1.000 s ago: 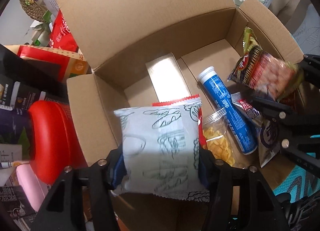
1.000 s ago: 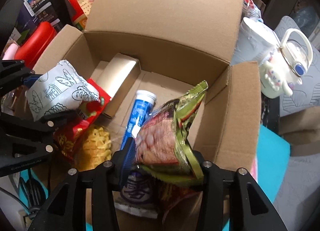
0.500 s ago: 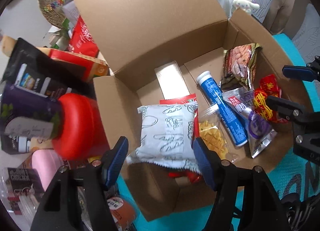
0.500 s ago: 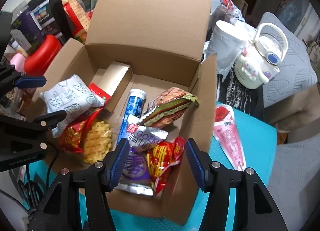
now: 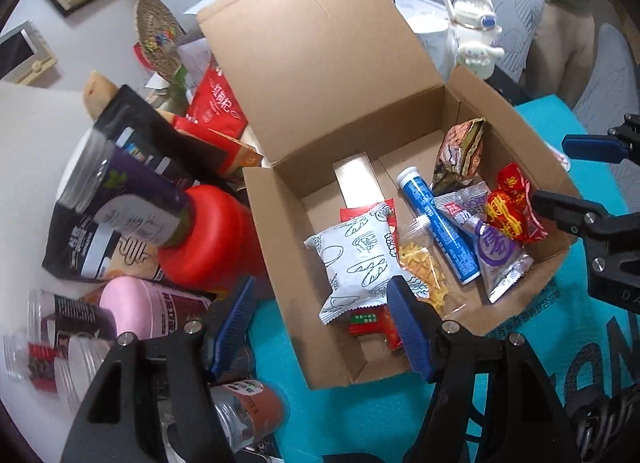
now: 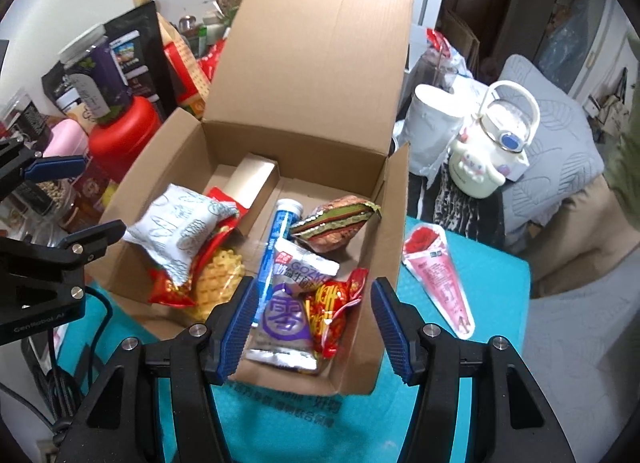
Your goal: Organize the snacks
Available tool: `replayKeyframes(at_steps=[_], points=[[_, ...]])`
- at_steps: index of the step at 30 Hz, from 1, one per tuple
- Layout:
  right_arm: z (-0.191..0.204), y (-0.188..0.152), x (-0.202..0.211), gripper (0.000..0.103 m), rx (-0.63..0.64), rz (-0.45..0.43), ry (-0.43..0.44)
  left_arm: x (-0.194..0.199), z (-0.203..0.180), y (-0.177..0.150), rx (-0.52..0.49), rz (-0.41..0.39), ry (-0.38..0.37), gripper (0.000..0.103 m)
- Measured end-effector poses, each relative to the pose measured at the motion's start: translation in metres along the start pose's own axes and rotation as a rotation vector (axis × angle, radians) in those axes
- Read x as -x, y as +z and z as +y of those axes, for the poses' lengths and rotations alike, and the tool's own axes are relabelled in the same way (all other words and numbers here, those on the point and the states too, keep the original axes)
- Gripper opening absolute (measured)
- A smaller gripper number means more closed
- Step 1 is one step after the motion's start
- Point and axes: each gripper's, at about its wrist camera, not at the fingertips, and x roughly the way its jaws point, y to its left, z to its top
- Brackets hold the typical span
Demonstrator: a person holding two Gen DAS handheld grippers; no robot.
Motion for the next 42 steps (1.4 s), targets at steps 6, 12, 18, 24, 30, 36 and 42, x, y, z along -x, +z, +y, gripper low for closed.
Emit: replayKeyframes(at_steps=[6, 12, 18, 24, 30, 36, 42], points=[[0.007, -0.007, 0.018, 0.059, 0.006, -0.08, -0.026, 0.023, 0.001, -0.02, 0.04, -0.088, 0.039, 0.067], [0.013, -0.02, 0.028, 0.059, -0.001, -0.126, -0.017, 0.034, 0.0, -0.04, 0.077, -0.146, 0.045, 0.067], [0.017, -0.036, 0.033, 0.062, -0.013, -0.165, -0.024, 0.041, 0.0, -0.059, 0.14, -0.206, 0.041, 0.067], [0.023, -0.054, 0.033, 0.062, -0.009, -0.189, -0.042, 0.039, -0.004, -0.083, 0.19, -0.233, 0.038, 0.067], [0.034, -0.075, 0.031, 0.062, -0.011, -0.205, -0.033, 0.04, -0.007, -0.106, 0.233, -0.255, 0.056, 0.067], [0.045, -0.099, 0.034, 0.062, -0.031, -0.24, -0.021, 0.047, -0.013, -0.129, 0.262, -0.292, 0.062, 0.067], [0.057, -0.118, 0.04, 0.062, -0.036, -0.262, -0.034, 0.048, -0.021, -0.147, 0.287, -0.301, 0.019, 0.067]])
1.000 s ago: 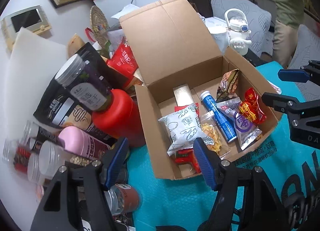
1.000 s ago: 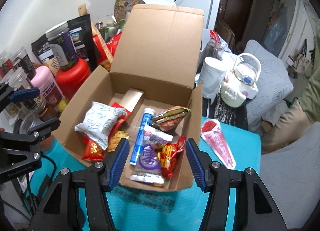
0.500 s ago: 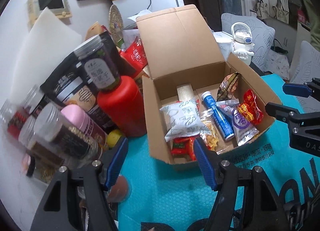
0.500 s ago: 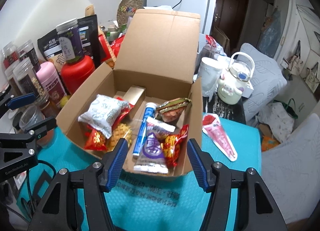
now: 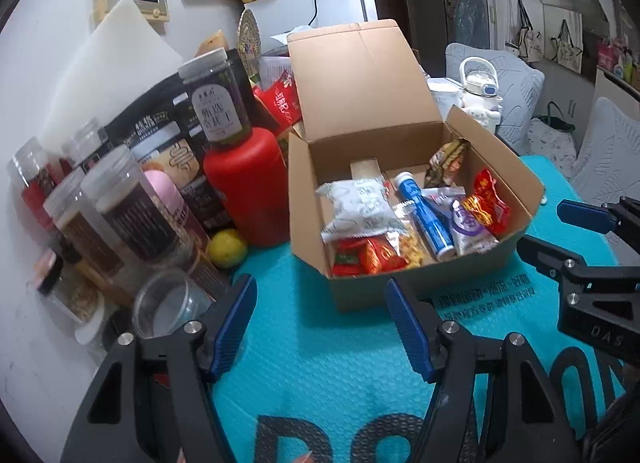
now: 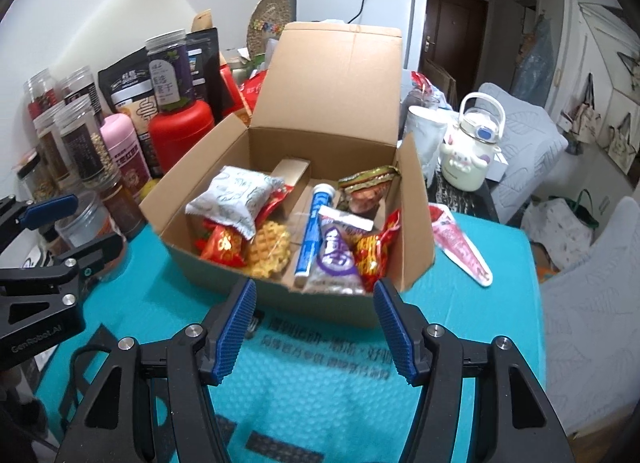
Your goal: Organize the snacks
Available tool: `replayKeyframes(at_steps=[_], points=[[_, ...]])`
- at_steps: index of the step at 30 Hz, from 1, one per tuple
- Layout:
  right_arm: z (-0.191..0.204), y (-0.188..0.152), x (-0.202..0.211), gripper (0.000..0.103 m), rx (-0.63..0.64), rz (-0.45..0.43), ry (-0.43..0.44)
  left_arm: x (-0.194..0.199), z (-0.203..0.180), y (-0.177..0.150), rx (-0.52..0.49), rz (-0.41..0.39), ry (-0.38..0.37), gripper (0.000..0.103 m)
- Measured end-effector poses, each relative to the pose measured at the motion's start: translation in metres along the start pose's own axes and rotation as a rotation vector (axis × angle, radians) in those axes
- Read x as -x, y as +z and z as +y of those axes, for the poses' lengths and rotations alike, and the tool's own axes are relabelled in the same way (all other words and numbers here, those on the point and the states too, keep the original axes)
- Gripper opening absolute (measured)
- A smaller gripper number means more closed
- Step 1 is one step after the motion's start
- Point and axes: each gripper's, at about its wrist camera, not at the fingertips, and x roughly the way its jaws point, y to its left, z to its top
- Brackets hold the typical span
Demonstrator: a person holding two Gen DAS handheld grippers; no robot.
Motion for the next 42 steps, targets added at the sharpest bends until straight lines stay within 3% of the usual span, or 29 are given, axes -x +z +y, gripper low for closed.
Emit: replayKeyframes(at_steps=[21, 42], points=[[0.022, -0.033, 0.022, 0.062, -0.012, -0.011, -0.003, 0.02, -0.004, -0.038, 0.046, 0.035, -0.042, 0.067], [0.017, -0.045, 0.04, 0.062, -0.046, -0.014, -0.01, 0.043, -0.013, -0.045, 0.041, 0.013, -0.073, 0.067]])
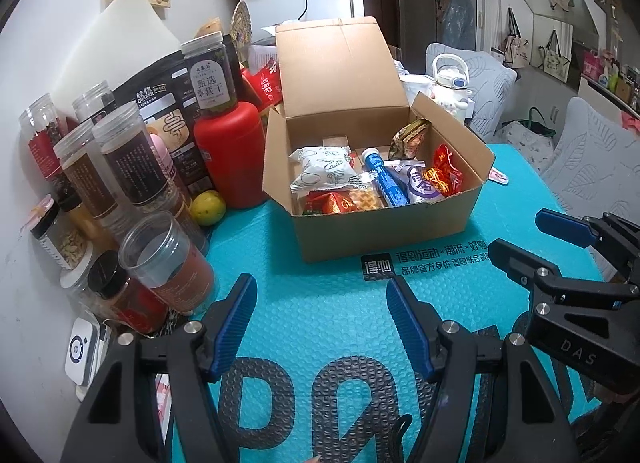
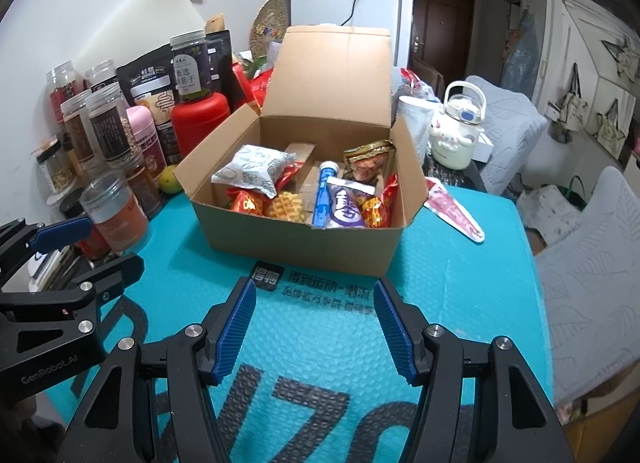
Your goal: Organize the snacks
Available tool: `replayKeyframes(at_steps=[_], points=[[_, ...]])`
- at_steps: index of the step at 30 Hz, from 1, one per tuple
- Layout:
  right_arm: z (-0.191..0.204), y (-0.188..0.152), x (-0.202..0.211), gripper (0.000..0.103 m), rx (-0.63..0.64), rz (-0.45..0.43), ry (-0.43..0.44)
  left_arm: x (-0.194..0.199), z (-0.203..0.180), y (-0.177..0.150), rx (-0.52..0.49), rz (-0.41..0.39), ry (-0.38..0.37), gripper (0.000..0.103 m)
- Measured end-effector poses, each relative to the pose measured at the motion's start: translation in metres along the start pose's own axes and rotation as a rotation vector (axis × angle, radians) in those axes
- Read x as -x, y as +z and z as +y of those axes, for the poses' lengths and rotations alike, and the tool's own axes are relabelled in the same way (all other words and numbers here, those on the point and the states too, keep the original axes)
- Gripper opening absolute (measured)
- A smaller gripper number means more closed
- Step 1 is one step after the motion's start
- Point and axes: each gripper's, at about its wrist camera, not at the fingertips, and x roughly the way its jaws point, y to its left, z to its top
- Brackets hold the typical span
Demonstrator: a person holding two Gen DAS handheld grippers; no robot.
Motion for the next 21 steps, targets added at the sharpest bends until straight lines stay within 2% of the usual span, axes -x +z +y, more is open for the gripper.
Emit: replayKeyframes(at_steps=[21], points=[[0.001, -0.004, 0.025, 0.062, -0.019, -0.047, -0.005, 0.015, -0.003, -0.002, -0.011, -0.015, -0.036, 0.067]])
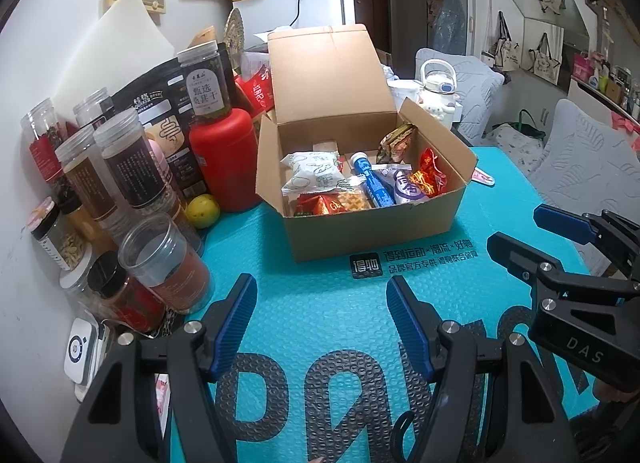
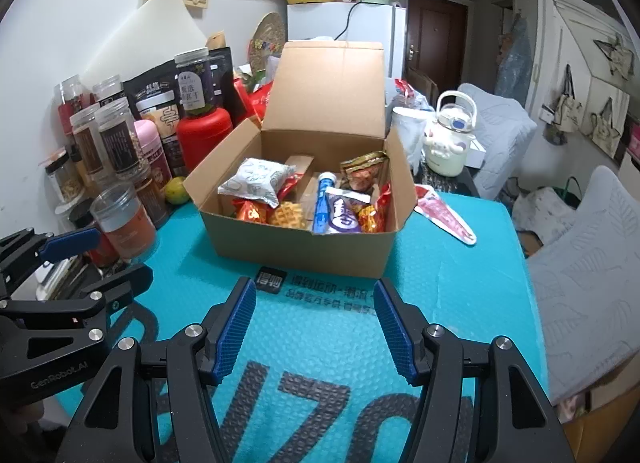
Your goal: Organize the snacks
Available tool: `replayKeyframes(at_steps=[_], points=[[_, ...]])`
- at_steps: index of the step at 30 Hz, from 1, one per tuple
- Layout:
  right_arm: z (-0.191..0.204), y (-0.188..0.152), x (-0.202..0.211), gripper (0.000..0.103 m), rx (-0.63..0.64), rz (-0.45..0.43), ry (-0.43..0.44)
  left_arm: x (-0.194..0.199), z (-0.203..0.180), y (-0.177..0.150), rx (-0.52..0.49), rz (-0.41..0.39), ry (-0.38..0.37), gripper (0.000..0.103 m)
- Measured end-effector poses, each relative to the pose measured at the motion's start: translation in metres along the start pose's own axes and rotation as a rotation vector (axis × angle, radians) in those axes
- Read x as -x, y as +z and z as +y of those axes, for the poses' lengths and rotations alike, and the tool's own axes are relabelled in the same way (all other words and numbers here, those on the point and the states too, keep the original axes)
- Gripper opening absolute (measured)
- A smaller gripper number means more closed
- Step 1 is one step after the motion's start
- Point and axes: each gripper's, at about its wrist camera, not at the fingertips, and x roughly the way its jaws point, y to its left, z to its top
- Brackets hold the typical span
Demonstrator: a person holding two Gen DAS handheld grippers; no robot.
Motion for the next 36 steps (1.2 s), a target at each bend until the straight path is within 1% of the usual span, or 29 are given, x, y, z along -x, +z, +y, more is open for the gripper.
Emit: replayKeyframes(at_steps=[2, 36], points=[[-0.0003, -0.0008, 0.002, 0.064, -0.004, -0.004, 0.002, 0.0006, -0.0009, -0.0002, -0.004, 0.0, -0.006, 0.067], [0.0012, -0.0034, 0.0068, 0.064, -0.014, -0.004, 0.001, -0.0004, -0.0014, -0.0019, -0.002, 0.012, -0.029, 0.067]])
